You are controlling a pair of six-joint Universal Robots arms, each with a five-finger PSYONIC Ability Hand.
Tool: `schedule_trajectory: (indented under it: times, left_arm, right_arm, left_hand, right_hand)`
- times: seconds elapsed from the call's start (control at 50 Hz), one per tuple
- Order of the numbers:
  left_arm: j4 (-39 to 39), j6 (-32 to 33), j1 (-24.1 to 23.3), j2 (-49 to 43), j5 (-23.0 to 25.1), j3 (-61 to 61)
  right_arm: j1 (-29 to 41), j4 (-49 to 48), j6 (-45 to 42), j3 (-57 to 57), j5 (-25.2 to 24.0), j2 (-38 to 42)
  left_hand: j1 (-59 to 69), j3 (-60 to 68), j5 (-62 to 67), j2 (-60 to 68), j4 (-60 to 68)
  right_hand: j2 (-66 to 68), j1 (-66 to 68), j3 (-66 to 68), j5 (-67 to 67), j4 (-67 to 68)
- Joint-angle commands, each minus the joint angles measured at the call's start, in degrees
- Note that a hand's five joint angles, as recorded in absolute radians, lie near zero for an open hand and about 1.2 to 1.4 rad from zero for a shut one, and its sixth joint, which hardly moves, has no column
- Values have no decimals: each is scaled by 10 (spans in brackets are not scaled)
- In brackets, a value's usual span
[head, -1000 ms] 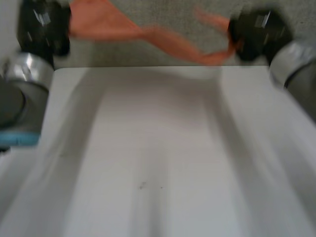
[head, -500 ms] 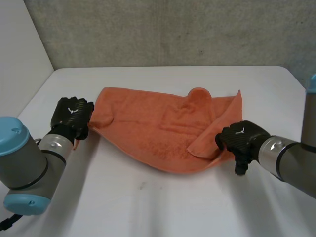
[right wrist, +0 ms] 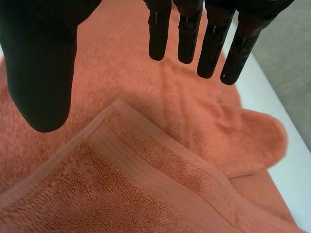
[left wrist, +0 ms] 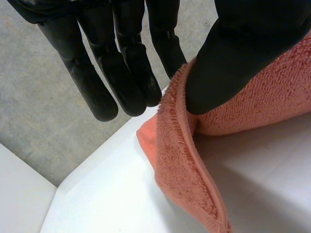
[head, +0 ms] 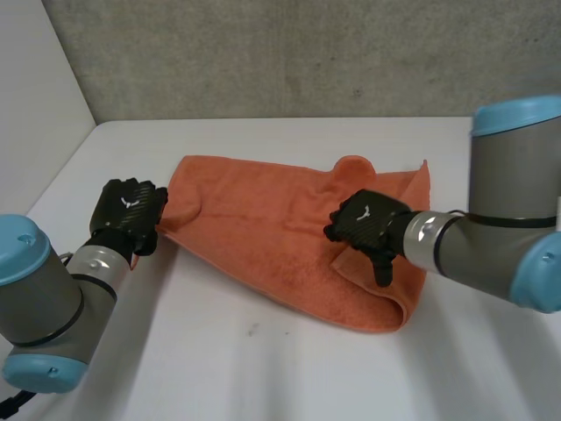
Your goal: Fold the laundry
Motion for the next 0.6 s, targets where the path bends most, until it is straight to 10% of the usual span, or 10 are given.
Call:
schedule_trajectory:
  times: [0.02, 0.22, 0.6]
  left_arm:
    - [0, 0, 0, 0, 0, -3]
    - [0, 0, -2, -1, 0, -4]
    - [1, 0, -2, -1, 0, -10]
  right_arm:
    - [10, 4, -94, -56, -1, 98]
    - [8, 2, -104, -90, -21, 150]
    - [3, -12, -94, -90, -7, 153]
  left_hand:
    - [146, 116, 149, 113, 115]
    - [146, 116, 149, 113, 115]
    - [146, 116, 149, 113, 115]
  right_hand:
    - [32, 58, 36, 41, 41]
    - [84, 110, 88, 93, 93]
    - [588, 614, 593, 597, 597]
